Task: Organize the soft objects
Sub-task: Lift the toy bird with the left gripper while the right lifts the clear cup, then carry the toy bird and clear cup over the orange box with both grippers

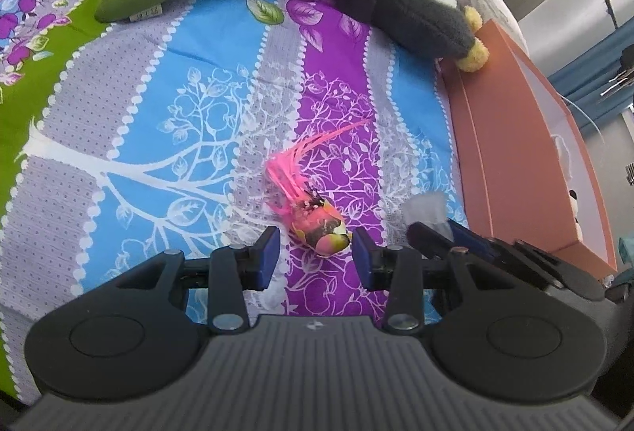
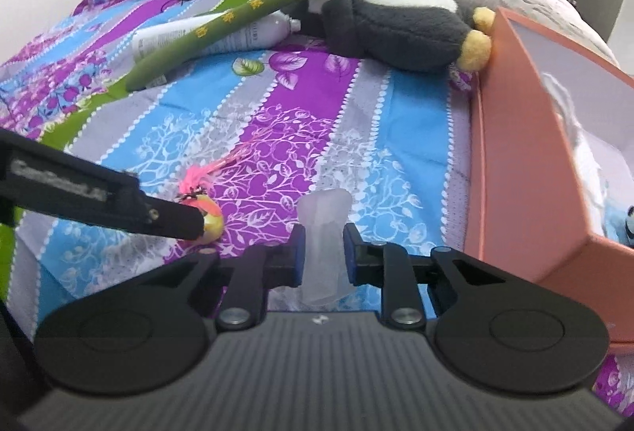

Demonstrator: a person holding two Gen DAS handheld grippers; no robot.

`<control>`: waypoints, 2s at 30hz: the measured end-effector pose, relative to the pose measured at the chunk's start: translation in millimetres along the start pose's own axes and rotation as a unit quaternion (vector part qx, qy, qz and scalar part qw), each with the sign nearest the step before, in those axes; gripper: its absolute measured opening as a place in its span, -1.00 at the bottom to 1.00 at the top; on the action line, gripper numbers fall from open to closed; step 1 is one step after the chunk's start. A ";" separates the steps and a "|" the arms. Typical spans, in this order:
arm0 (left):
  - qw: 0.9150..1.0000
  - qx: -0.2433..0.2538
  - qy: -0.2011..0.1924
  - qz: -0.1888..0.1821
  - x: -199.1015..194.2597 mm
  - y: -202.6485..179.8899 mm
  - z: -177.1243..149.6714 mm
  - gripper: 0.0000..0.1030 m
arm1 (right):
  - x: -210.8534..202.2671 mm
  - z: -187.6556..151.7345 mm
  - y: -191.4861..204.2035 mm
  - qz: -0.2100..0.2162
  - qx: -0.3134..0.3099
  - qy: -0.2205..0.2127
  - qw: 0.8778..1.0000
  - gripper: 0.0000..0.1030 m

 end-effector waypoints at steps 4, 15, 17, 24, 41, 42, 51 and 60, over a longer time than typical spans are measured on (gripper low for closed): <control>1.000 -0.005 0.006 0.004 6.8 -3.7 -0.5 -0.09 | -4.9 -6.2 -3.2 -0.001 0.009 0.002 1.000 -0.54; 1.000 -0.011 -0.004 0.019 20.3 -11.6 1.6 -0.05 | 3.1 -25.3 -6.3 -0.001 0.018 0.018 1.000 -0.53; 1.000 -0.006 -0.009 0.022 21.5 -12.0 2.0 -0.09 | 4.2 -25.6 -6.8 0.000 0.018 0.018 1.000 -0.53; 0.999 0.009 -0.018 0.026 18.3 -11.8 1.3 -0.27 | 3.1 -22.9 -6.9 0.001 0.022 0.017 1.000 -0.53; 0.995 0.092 -0.041 0.002 -31.7 -44.8 12.8 -0.27 | -47.8 13.9 -8.5 0.016 0.067 -0.029 0.997 -0.53; 0.994 0.098 -0.044 0.000 -36.2 -48.0 15.0 -0.27 | -51.9 17.9 -8.7 0.017 0.069 -0.033 0.997 -0.53; 0.987 0.141 -0.070 -0.025 -79.3 -77.9 37.4 -0.27 | -100.1 51.2 -12.3 0.020 0.080 -0.088 0.993 -0.53; 0.976 0.183 -0.099 -0.065 -119.5 -125.6 56.6 -0.27 | -151.6 80.6 -32.8 -0.008 0.081 -0.151 0.985 -0.53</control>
Point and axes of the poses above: each gripper's, at about its wrist camera, not at the fingertips, and x roughly the way its jaws point, y to its left, z to its top, the point moved 8 cm from there along x, roughly the way its jaws point, and after that the axes turned 6 degrees about z, right-handed, at the moved point
